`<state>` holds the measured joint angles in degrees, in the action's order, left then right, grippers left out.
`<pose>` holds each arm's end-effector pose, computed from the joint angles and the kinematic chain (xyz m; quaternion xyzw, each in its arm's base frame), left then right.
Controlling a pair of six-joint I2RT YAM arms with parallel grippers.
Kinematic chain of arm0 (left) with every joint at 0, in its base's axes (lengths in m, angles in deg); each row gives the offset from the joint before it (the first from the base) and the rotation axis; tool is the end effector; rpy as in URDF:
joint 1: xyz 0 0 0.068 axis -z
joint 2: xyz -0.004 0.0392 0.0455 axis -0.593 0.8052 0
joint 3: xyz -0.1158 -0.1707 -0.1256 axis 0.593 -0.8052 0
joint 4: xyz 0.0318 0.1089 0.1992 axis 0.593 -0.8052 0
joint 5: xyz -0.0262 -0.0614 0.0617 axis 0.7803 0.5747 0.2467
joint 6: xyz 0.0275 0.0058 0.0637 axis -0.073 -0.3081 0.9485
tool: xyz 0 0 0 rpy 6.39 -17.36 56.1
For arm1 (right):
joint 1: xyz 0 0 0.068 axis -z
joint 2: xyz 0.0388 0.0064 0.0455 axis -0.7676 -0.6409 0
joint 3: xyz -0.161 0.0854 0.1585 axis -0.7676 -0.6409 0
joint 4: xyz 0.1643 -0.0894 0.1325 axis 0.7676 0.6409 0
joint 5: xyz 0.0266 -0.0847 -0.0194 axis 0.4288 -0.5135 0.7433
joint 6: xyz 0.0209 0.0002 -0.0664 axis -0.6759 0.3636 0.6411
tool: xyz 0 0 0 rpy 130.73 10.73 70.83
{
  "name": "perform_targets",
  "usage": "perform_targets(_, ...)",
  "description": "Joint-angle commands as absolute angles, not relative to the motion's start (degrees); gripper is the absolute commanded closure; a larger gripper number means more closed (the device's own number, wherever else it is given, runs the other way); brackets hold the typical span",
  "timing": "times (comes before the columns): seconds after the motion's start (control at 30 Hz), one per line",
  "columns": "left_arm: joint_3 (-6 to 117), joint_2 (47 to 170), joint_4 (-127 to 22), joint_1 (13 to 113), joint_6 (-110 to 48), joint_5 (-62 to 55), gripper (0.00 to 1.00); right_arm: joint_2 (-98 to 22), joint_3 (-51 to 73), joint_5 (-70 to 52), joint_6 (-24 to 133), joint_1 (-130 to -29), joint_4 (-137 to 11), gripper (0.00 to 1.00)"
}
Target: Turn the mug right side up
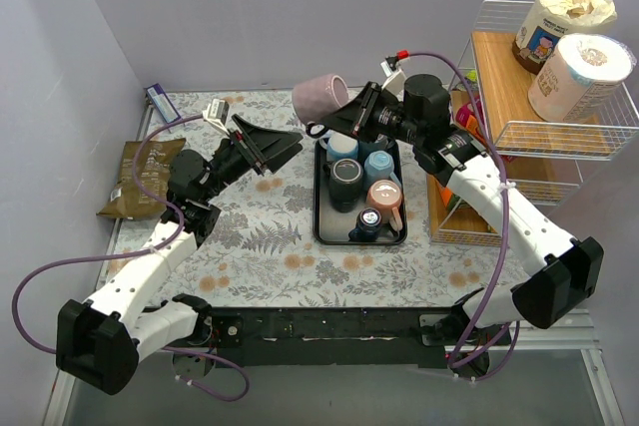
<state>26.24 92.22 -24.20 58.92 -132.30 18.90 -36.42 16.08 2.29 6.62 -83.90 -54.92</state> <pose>0.2103 -0.1186 0.3413 -0.2743 0.5657 -0.7656 0.1363 0.2508 0.1897 0.3885 0.0296 0.7484 0.5432 0.3794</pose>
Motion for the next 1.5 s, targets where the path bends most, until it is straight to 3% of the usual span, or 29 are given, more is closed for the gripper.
perform_targets(0.0,28.1,92.5,-18.7,58.9,-136.4,20.7,0.05,-32.0,14.4,5.8,3.2,-83.6,-70.2,0.99)
perform_targets(0.4,32.0,96.3,-19.2,60.4,-134.5,21.3,0.10,-31.2,13.6,9.8,0.9,-83.7,-75.8,0.99)
perform_targets(1.47,30.3,101.0,-4.7,63.4,-144.2,18.3,0.71,-28.0,1.4,12.9,2.7,-84.7,-89.6,0.99)
